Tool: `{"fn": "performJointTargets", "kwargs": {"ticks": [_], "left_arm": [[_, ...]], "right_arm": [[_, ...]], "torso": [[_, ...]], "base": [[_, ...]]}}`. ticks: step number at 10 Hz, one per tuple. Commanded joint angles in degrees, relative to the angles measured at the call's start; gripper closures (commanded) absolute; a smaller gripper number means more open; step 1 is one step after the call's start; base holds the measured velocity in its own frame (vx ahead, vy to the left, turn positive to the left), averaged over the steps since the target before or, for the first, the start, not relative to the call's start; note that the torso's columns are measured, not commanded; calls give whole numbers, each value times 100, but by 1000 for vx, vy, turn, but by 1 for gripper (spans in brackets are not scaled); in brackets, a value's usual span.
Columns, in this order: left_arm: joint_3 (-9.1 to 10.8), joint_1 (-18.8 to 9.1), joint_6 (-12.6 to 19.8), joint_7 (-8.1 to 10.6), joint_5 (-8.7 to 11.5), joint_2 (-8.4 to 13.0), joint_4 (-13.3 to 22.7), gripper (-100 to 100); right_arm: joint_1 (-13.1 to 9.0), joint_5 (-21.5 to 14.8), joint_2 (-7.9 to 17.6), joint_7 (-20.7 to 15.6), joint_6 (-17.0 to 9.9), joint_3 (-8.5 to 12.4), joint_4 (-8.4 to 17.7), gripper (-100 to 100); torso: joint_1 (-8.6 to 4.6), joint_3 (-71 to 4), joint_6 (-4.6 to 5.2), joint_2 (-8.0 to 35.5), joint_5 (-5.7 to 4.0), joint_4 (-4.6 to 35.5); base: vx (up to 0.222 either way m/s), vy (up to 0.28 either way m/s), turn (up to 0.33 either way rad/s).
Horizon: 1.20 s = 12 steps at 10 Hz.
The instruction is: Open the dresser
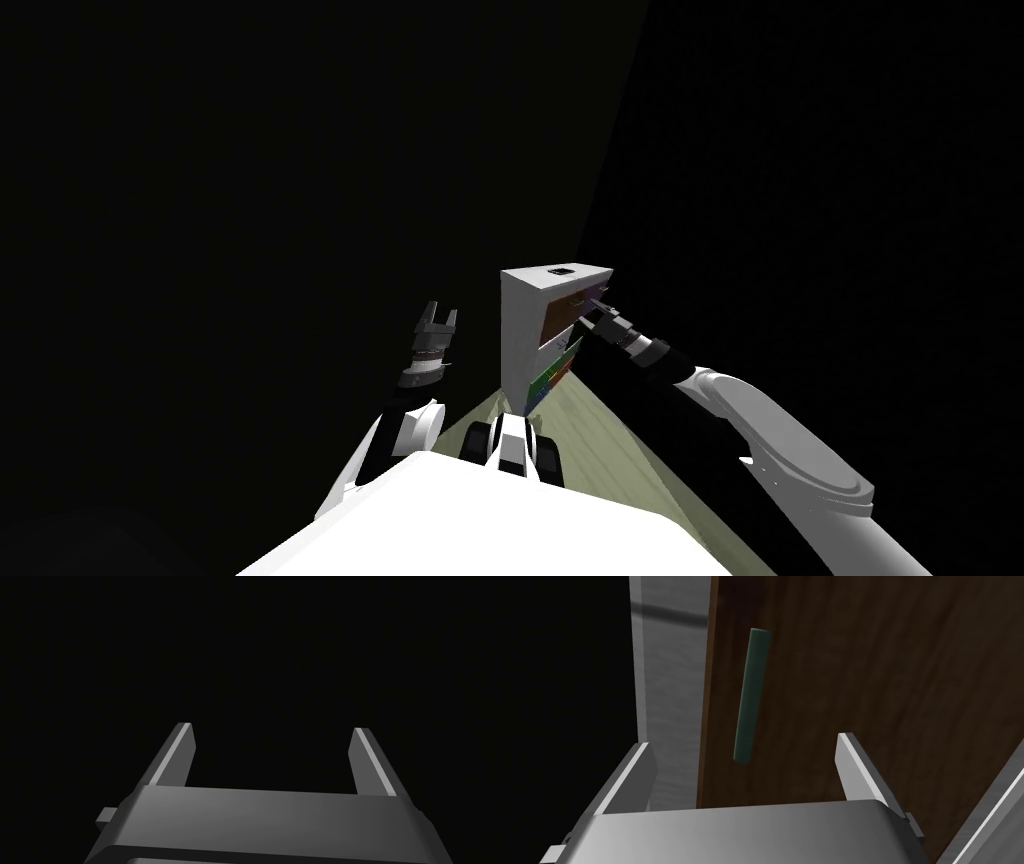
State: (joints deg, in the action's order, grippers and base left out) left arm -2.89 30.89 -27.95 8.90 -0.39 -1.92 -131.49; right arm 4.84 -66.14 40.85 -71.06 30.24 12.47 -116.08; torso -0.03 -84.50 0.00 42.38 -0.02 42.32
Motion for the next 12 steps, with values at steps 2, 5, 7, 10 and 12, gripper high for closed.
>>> {"fn": "performJointTargets", "kwargs": {"ticks": [2,5,7,10,12], "left_arm": [[0,0,0,0,0,0,0,0],[1,-1,0,0,0,2,0,0],[2,-2,0,0,0,2,0,0],[3,-2,1,0,0,3,1,0],[2,-2,0,0,0,2,0,0]], "right_arm": [[44,-179,165,-76,-26,118,-24,-100],[13,-164,266,-14,-9,177,-8,100],[18,-126,314,23,38,209,-57,100],[38,-103,337,43,86,207,-70,100],[60,-74,340,43,133,220,-108,100]], "torso": [[7,-7,-1,-10,3,-4],[-23,-2,1,0,-6,-2],[-30,17,10,28,-7,7],[-2,2,6,9,8,17],[20,-9,-1,-8,14,3]], "base": [[55,154,-52],[32,51,-15],[-111,-87,-59],[-101,-98,-34],[-105,-112,-52]]}}
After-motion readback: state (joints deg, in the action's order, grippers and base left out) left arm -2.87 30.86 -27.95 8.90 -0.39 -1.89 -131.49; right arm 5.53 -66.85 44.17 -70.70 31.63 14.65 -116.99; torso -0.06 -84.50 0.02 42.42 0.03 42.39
